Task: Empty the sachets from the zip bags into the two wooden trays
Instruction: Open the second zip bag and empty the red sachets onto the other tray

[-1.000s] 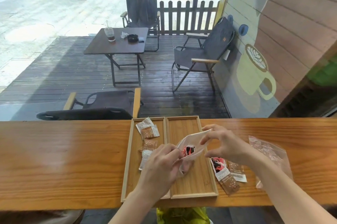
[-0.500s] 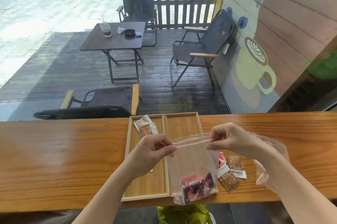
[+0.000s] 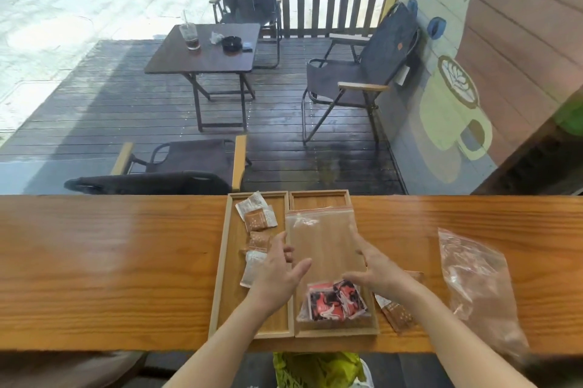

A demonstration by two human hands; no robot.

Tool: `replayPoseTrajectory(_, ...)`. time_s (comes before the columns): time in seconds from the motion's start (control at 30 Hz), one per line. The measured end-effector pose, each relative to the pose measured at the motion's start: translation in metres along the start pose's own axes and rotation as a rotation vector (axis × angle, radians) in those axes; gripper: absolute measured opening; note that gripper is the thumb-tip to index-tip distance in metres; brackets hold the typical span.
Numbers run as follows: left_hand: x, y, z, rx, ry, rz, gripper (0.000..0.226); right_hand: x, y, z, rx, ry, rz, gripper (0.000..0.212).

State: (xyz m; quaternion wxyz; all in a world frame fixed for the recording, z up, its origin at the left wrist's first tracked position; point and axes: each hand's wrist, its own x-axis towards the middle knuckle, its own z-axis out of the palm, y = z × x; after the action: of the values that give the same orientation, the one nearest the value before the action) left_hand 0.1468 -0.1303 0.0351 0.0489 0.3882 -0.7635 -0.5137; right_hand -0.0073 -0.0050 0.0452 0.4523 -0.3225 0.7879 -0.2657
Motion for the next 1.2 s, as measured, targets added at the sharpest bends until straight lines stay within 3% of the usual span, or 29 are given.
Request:
replayPoseTrajectory(0.1, -0.019, -0.016, 0.013, 0.099, -0.041, -0.014, 0.077, -0.011, 0.024, 0.02, -0.091, -0.018, 0.048, 0.099)
replayPoseTrajectory(0.23, -0.04, -0.031, 0.028, 0.36, -0.107, 0.028, 0.085, -0.023, 0.038, 0.035, -0.423, 0.01, 0.036, 0.101)
replayPoseTrajectory(0.4, -0.05, -0.036, 0.037, 0.59, -0.019, 0.158, 0.059, -0.024, 0.04, 0.038, -0.424, 0.113, 0.01, 0.087)
replayPoseTrajectory(0.53, -0.046, -0.038, 0.041, 0.55, 0.106, 0.187, 0.025, -0.022, 0.044, 0.043, -0.271, 0.261, 0.033, 0.066)
replayPoseTrajectory(0.63, -0.044, -0.039, 0.04, 0.532, 0.138, 0.196, 0.011, -0.023, 0.047, 0.042, -0.19, 0.312, 0.041, 0.019)
replayPoseTrajectory(0.8, -0.046, -0.034, 0.033, 0.399, 0.179, 0.183, 0.01, -0.029, 0.046, 0.036, -0.04, 0.231, -0.003, 0.012)
replayPoseTrajectory(1.2, -0.046, 0.018, -0.007, 0.098, 0.321, 0.263, 0.006, -0.042, -0.012, 0.004, 0.248, 0.394, -0.241, 0.008)
